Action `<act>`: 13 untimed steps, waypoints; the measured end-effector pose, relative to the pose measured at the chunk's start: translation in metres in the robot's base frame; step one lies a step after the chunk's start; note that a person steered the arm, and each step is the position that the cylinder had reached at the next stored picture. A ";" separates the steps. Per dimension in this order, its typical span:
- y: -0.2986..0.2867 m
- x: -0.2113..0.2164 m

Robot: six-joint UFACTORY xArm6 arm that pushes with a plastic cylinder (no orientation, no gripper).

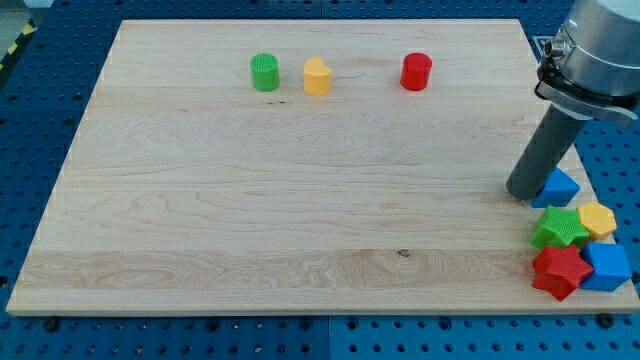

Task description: Move red circle to green star

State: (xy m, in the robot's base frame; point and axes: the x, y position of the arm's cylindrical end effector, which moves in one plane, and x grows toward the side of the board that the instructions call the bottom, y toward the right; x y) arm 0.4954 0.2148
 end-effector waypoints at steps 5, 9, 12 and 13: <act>0.035 -0.014; 0.007 -0.191; -0.089 -0.211; -0.101 -0.226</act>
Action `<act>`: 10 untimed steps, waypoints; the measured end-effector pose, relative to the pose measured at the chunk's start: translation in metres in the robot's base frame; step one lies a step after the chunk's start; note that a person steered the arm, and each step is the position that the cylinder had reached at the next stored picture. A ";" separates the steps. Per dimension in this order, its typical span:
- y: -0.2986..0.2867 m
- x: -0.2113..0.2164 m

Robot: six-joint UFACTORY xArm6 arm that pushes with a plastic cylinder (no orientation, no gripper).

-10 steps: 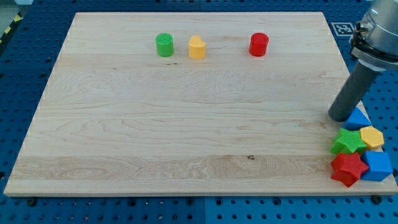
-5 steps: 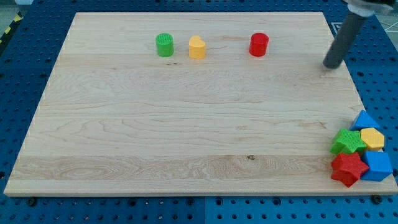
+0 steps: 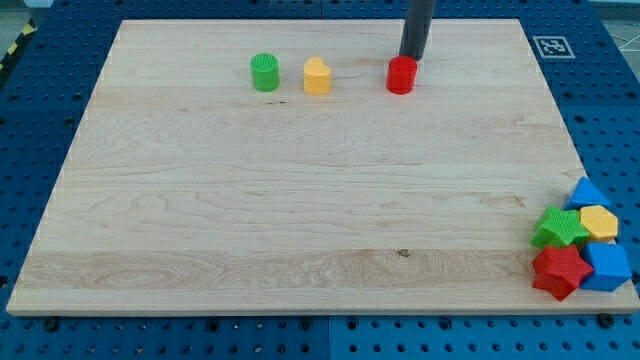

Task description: Move red circle to green star

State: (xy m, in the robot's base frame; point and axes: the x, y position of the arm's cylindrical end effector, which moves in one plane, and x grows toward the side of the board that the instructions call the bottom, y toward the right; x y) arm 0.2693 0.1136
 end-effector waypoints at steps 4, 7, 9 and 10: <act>-0.015 0.054; 0.039 0.142; 0.086 0.106; 0.086 0.132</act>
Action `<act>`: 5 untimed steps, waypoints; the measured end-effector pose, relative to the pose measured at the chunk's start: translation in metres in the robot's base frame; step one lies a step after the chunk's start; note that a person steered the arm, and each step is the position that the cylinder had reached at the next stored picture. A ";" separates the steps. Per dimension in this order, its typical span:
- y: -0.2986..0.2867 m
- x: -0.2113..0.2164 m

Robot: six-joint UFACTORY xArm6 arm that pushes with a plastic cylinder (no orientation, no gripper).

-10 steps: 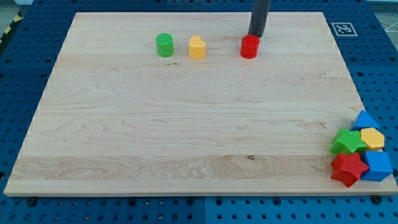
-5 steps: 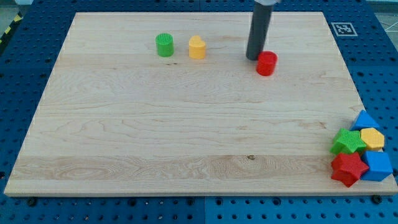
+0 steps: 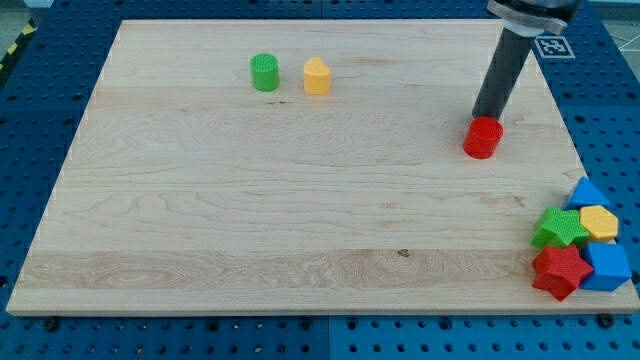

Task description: Move red circle to green star

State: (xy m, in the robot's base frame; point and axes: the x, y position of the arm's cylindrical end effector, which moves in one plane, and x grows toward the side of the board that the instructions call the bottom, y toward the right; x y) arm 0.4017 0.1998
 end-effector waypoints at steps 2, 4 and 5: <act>0.000 0.019; -0.022 0.022; -0.023 0.044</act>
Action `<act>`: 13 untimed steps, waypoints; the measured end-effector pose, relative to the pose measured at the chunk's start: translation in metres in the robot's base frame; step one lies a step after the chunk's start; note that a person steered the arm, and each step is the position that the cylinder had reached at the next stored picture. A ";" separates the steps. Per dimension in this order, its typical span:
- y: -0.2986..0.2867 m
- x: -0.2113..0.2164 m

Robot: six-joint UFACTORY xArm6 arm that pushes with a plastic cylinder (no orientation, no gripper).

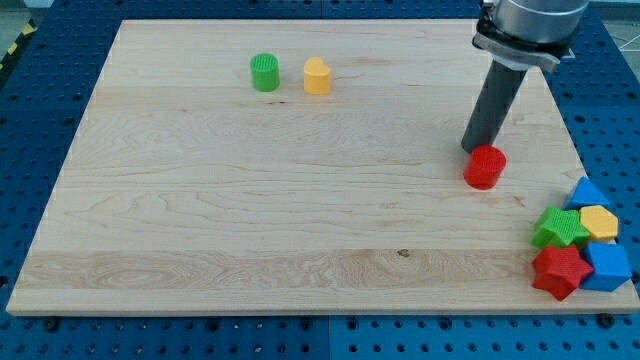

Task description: Move red circle to green star

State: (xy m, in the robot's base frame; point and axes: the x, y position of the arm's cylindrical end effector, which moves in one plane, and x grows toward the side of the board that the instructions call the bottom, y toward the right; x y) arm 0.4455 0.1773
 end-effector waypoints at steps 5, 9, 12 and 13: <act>-0.021 0.026; -0.005 0.024; 0.004 0.024; 0.017 0.026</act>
